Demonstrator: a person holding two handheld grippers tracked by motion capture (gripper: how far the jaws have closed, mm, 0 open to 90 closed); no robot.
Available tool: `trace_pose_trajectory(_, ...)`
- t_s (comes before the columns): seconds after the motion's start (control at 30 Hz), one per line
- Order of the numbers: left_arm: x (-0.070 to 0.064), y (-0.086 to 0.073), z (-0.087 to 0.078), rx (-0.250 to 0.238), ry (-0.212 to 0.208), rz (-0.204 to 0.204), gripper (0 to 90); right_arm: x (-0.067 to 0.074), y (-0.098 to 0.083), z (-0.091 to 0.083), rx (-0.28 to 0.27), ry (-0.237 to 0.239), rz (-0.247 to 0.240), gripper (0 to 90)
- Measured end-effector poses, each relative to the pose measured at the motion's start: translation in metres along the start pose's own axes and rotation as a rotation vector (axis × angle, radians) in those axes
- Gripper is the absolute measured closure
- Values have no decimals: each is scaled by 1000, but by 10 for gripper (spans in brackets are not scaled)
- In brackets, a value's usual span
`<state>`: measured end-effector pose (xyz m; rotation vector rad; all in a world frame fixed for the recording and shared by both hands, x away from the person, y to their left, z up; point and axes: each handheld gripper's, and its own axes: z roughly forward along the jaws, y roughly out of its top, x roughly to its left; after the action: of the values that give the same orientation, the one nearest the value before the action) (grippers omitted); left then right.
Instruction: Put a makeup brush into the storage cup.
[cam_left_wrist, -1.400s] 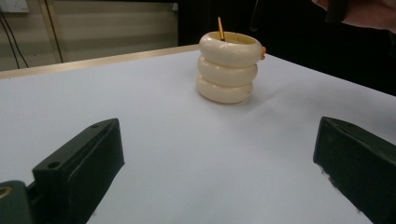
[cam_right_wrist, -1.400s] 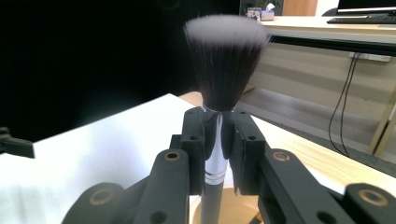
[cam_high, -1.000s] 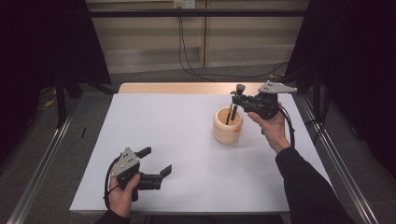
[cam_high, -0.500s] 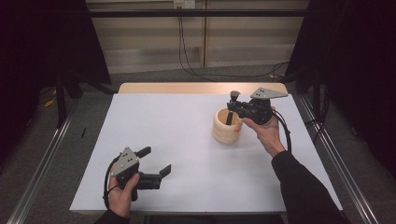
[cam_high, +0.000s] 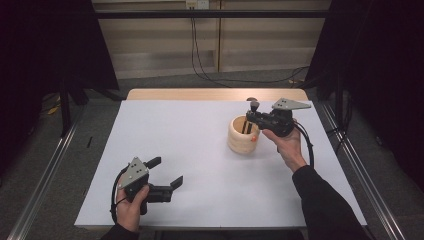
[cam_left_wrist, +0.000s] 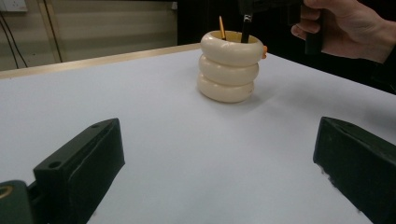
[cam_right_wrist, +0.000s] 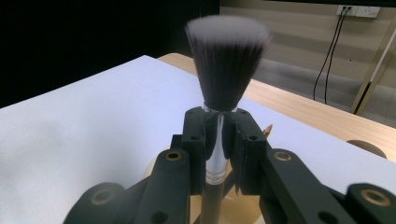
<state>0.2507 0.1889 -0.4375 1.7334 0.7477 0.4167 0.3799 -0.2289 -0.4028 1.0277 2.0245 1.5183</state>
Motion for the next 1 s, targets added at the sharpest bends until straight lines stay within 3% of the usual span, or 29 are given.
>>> trace_pose_trajectory(0.27,2,0,0,0,-2,1,19,-2,-3,2,13,9,9,760)
trace_pose_trajectory(0.37,2,0,0,2,-12,3,19,-2,-3,1,20,3,10,690)
trace_pose_trajectory(0.47,2,0,0,-1,-11,-3,20,-3,-5,0,12,4,18,679)
trace_pose_trajectory(0.77,2,0,1,1,6,-13,21,-3,-3,-4,-19,17,17,426)
trace_pose_trajectory(1.0,3,0,2,0,5,-13,20,-3,-2,-6,-32,-8,25,169)
